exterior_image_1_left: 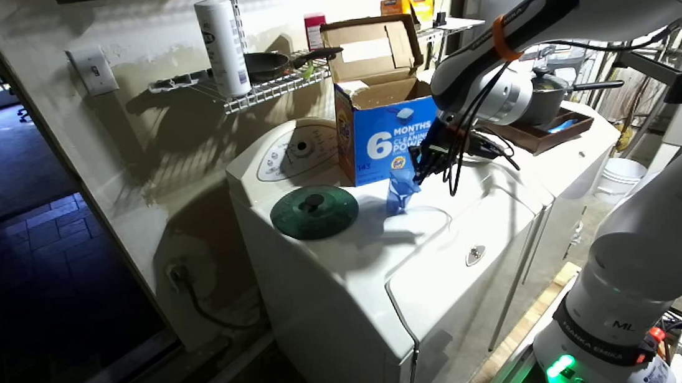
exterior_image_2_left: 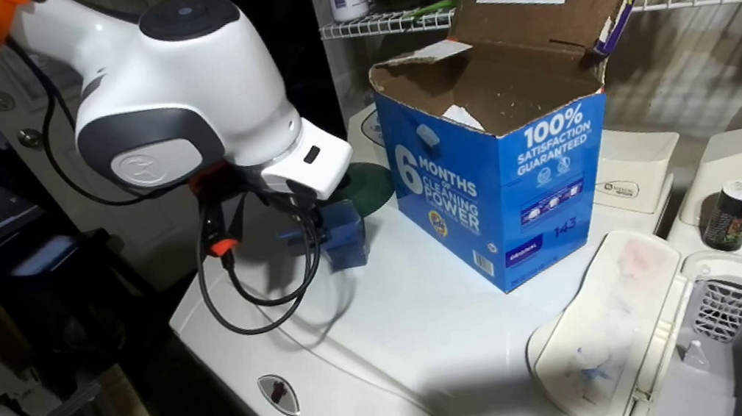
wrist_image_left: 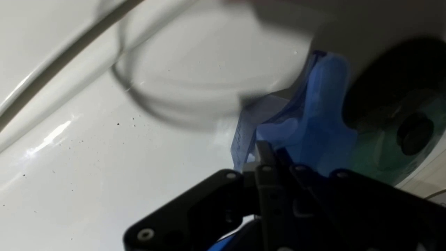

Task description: Unstack the scoops, then turn the right scoop to the right and stack the scoops together

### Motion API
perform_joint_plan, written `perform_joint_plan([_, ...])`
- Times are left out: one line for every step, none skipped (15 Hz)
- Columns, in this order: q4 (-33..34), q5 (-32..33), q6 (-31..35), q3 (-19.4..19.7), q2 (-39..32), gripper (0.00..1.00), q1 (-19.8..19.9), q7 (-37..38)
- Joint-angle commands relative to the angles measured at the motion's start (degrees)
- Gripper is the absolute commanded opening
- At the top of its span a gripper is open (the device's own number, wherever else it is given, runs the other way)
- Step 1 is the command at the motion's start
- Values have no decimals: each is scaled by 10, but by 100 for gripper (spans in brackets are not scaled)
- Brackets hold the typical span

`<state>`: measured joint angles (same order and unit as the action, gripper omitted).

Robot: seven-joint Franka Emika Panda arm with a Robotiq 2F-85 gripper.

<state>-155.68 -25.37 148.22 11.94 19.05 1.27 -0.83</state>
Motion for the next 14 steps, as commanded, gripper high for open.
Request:
perform_joint_plan([17,-16,8,-6,-26,1,-1,13])
perform_joint_plan([20,-18,7,-5,-30,1,-2,11])
perform_joint_plan([22,-18,7,-5,-31,1,-2,10])
perform_joint_plan([24,-18,6,-5,-32,1,-2,7])
perform_joint_plan([27,-16,6,-6,-33,1,-2,6])
perform_joint_plan([31,-16,5,-6,-35,1,-2,4])
perform_joint_plan([35,-17,5,-6,-38,1,-4,0])
perform_joint_plan([39,-17,5,-7,-40,1,-4,-1])
perform_joint_plan([42,-19,3,-6,-42,1,-6,-4])
perform_joint_plan([47,-18,2,-7,-45,1,-6,-5])
perform_joint_plan([51,-21,1,-6,-48,1,-7,-8])
perform_joint_plan([55,-23,1,-6,-51,1,-8,-10])
perform_joint_plan([59,-24,1,-7,-54,1,-10,-13])
perform_joint_plan([62,-25,0,-7,-57,1,-11,-14])
